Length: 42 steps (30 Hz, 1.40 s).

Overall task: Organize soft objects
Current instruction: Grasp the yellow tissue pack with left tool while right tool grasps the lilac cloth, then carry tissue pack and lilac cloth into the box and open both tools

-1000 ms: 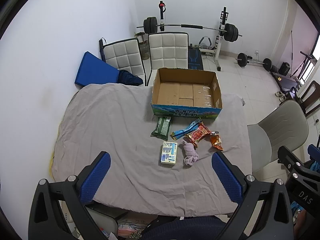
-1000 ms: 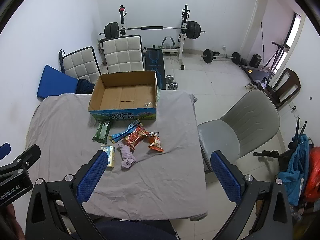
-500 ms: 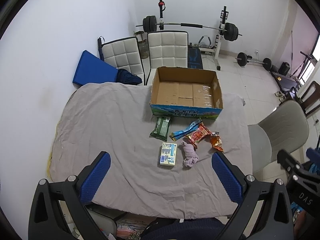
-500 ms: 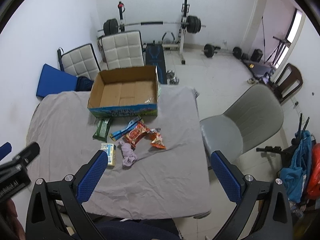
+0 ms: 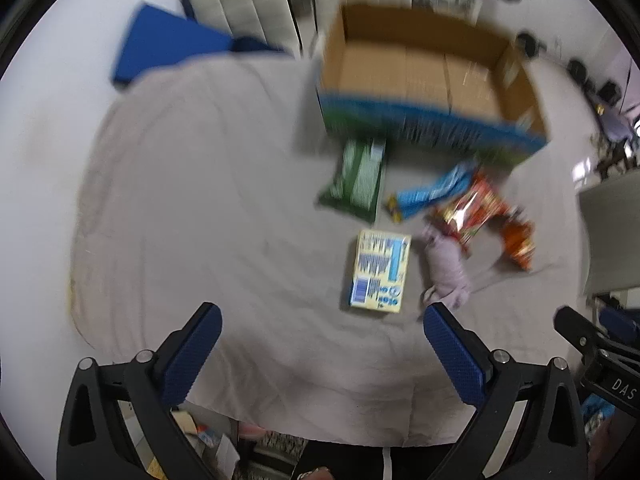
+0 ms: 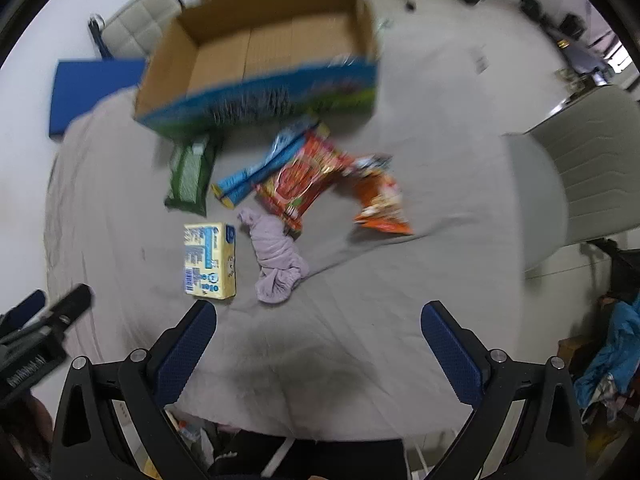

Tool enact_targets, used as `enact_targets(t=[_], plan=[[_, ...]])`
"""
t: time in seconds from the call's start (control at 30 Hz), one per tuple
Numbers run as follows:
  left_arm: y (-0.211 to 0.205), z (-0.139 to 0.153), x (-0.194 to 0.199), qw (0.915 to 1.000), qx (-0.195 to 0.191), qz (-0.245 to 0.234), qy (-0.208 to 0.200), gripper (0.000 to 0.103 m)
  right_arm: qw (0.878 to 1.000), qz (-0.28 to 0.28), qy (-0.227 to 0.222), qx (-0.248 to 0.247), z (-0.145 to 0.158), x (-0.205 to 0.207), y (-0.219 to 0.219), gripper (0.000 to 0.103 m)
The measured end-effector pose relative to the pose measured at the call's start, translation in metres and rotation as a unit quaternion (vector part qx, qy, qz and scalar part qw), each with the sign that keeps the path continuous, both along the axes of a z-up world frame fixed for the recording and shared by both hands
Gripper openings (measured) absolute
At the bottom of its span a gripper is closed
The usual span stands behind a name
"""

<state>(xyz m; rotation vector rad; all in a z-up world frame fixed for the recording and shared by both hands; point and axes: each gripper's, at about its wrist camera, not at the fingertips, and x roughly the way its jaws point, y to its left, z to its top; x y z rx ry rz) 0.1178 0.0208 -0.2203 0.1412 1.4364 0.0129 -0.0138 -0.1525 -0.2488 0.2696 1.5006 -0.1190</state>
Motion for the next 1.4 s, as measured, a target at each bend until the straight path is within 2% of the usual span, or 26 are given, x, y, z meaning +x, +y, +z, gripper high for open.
enact_targets(t=[0.07,0.13,0.2,0.37,0.5,0.57,0.7,0.83,0.93,1.03,1.1,1.17,1.3,1.4], plan=[[-0.004,-0.037,0.012,0.9994,-0.007,-0.007,0.034,0.101,1.0,0.004,0.02,0.004,-0.034,0.011,0.005,0.1],[-0.008,-0.067,0.02,0.9977,-0.015,-0.008,0.065,0.092,0.999,0.006,0.034,0.014,-0.049,0.017,0.008,0.1],[-0.013,-0.1,0.029,0.9951,-0.028,-0.01,0.095,0.09,0.999,0.007,0.041,0.01,-0.063,0.022,0.009,0.099],[-0.026,-0.156,0.042,0.988,-0.046,-0.02,0.146,0.089,0.998,0.007,0.06,0.021,-0.085,0.032,0.013,0.095],[-0.035,-0.182,0.042,0.9832,-0.061,-0.033,0.169,0.076,0.997,0.009,0.072,0.032,-0.1,0.04,0.02,0.093],[-0.033,-0.179,0.038,0.9838,-0.061,-0.032,0.165,0.065,0.996,0.009,0.081,0.038,-0.108,0.044,0.025,0.089],[-0.016,-0.17,0.03,0.9888,-0.021,-0.039,0.142,0.064,0.994,0.014,0.1,0.05,-0.131,0.053,0.037,0.079],[-0.004,-0.183,0.026,0.9877,-0.037,-0.023,0.15,0.064,0.99,0.015,0.124,0.057,-0.158,0.06,0.052,0.059],[-0.001,-0.191,0.024,0.9884,-0.038,-0.02,0.146,0.063,0.989,0.003,0.124,0.076,-0.165,0.058,0.058,0.045],[0.005,-0.187,0.015,0.9908,-0.043,-0.015,0.128,0.063,0.991,0.0,0.117,0.066,-0.16,0.055,0.068,0.036],[0.007,-0.179,0.008,0.9921,-0.04,-0.021,0.118,0.063,0.992,-0.004,0.115,0.059,-0.155,0.051,0.073,0.034],[0.013,-0.164,0.003,0.9934,-0.04,-0.025,0.105,0.063,0.992,-0.01,0.109,0.06,-0.148,0.043,0.076,0.033],[0.019,-0.131,-0.012,0.9957,-0.045,-0.033,0.074,0.063,0.994,-0.022,0.087,0.069,-0.116,0.029,0.079,0.033],[0.013,-0.09,-0.031,0.9963,-0.056,-0.045,0.046,0.063,0.995,-0.032,0.062,0.076,-0.084,0.02,0.079,0.033]])
